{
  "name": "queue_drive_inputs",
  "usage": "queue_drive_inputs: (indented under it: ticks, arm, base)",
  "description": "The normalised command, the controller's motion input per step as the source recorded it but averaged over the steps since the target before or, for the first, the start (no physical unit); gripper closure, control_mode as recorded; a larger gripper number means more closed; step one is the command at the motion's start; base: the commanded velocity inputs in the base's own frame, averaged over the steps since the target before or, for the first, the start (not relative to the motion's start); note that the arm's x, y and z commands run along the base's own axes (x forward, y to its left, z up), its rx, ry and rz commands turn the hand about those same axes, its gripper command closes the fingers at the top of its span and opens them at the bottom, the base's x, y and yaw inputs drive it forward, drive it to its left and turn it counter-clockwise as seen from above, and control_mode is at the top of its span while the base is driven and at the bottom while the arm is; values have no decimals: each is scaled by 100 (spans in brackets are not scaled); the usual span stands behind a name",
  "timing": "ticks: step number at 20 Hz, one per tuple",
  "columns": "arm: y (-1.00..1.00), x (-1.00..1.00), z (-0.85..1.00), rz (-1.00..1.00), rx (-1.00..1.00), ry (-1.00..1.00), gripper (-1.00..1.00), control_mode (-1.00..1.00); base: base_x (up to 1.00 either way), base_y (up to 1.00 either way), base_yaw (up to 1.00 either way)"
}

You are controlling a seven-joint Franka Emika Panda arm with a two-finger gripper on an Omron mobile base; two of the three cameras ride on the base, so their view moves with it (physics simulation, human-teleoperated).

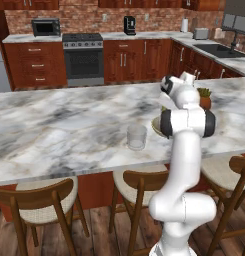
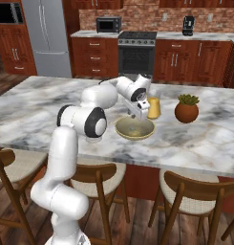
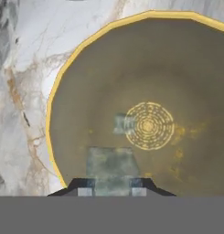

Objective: There are two ice cubes in the ice bowl. Place both ice cubes in the glass cup.

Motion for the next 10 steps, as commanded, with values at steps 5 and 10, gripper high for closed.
queue_drive_inputs:
  ticks: [5, 10]
  arm:
    - [90, -100, 56, 0, -2, -5, 100, -100]
    - [100, -82, 20, 0, -7, -1, 100, -100]
  base:
    - [0, 0, 0]
    - [0, 0, 0]
